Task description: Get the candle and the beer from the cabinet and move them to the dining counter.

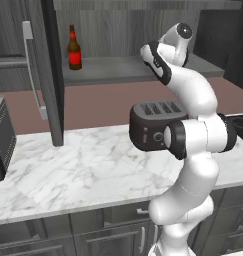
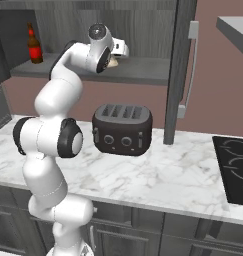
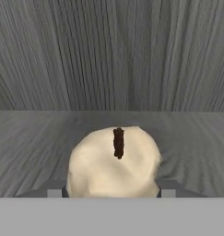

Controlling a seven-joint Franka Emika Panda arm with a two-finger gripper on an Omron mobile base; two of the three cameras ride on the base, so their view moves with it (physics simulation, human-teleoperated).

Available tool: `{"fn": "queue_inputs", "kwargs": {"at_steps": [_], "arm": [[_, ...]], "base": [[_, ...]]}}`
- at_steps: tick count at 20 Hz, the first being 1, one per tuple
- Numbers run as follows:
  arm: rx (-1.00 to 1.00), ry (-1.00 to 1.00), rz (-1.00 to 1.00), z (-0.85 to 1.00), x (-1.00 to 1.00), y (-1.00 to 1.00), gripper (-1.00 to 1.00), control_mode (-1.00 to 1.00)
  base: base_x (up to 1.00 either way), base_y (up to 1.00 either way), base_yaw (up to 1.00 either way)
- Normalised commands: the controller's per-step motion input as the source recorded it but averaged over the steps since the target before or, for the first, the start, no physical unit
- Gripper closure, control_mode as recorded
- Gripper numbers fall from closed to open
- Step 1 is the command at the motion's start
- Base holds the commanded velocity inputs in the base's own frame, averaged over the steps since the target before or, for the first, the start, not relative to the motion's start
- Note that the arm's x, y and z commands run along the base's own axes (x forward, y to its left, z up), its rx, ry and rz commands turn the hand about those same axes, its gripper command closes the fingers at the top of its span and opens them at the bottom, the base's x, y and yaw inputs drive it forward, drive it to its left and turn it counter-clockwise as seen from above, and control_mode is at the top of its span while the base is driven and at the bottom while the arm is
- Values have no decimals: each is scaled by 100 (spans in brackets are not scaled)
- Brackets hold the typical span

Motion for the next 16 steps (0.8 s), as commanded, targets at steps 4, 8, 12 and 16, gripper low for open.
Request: {"fn": "queue_inputs", "kwargs": {"at_steps": [4,8,12,16], "arm": [[0,0,0,0,0,0,100,-100],[0,-3,0,0,-10,-1,100,-100],[0,-3,0,0,-57,-16,100,-100],[0,0,0,0,-84,-30,100,-100]], "base": [[0,0,0],[0,0,0],[0,0,0],[0,0,0]]}}
